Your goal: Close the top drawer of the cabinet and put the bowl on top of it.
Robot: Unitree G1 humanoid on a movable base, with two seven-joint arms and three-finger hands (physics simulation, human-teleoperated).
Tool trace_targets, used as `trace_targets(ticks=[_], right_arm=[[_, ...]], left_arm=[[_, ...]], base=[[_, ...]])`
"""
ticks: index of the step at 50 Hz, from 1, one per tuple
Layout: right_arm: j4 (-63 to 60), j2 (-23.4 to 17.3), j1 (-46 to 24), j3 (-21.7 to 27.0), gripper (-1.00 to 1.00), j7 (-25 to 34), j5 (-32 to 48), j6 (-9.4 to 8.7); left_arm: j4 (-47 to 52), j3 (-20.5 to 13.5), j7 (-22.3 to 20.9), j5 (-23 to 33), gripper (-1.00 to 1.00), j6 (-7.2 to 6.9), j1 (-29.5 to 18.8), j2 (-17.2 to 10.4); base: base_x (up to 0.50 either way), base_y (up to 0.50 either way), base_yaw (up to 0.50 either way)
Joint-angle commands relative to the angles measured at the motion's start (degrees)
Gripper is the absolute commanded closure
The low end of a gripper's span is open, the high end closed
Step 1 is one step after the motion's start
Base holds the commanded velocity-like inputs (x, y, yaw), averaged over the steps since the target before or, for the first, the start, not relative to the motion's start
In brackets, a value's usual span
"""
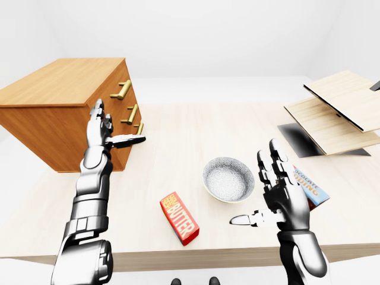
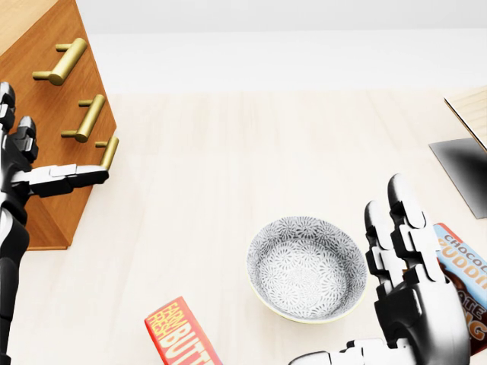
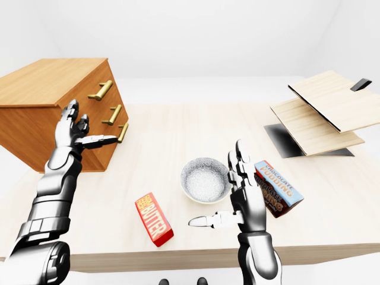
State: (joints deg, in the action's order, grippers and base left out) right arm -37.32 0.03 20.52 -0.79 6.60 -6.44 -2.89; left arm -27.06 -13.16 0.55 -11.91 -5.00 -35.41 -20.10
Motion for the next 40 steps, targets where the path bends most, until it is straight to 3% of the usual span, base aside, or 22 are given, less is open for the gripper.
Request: trace_targets(ticks=[1, 8, 13, 18, 26, 40], right_arm=[[-0.01, 0.01, -0.04, 0.07, -1.0, 0.05, -0.04, -0.09], [0.06, 0.0, -0.01, -0.01, -1.0, 0.1, 0.04, -0.05], [-0.03, 0.02, -0.26, 0.28, -1.0, 0.14, -0.15, -0.37], [0.18, 0.13, -0.62, 0.64, -1.0, 0.19, -0.28, -0.6], [-0.45, 0.2, -0.37, 1.09, -1.0, 0.54, -0.8, -0.91], [-1.35, 0.42, 0.09, 1.4, -1.0, 0.82, -0.95, -1.14]], left_arm=[[2.0, -2.55, 2.77, -0.39, -1.0, 0.0, 0.6, -3.25], [4.1, -1.98, 2.53, -0.22, -1.0, 0.0, 1.53, -2.54], [12.28, -0.75, 2.41, 2.24, -1.0, 0.0, 5.76, 0.05], [26.61, 1.36, 0.86, 5.12, -1.0, 0.0, 12.3, 4.73], [39.21, 3.55, -1.69, 9.2, -1.0, 0.0, 18.99, 9.76], [44.6, 7.66, -5.4, 14.71, -1.0, 0.0, 25.96, 14.61]], base=[[0.0, 0.0, 0.0], [0.0, 0.0, 0.0], [0.0, 0.0, 0.0], [0.0, 0.0, 0.0], [0.0, 0.0, 0.0], [0.0, 0.0, 0.0]])
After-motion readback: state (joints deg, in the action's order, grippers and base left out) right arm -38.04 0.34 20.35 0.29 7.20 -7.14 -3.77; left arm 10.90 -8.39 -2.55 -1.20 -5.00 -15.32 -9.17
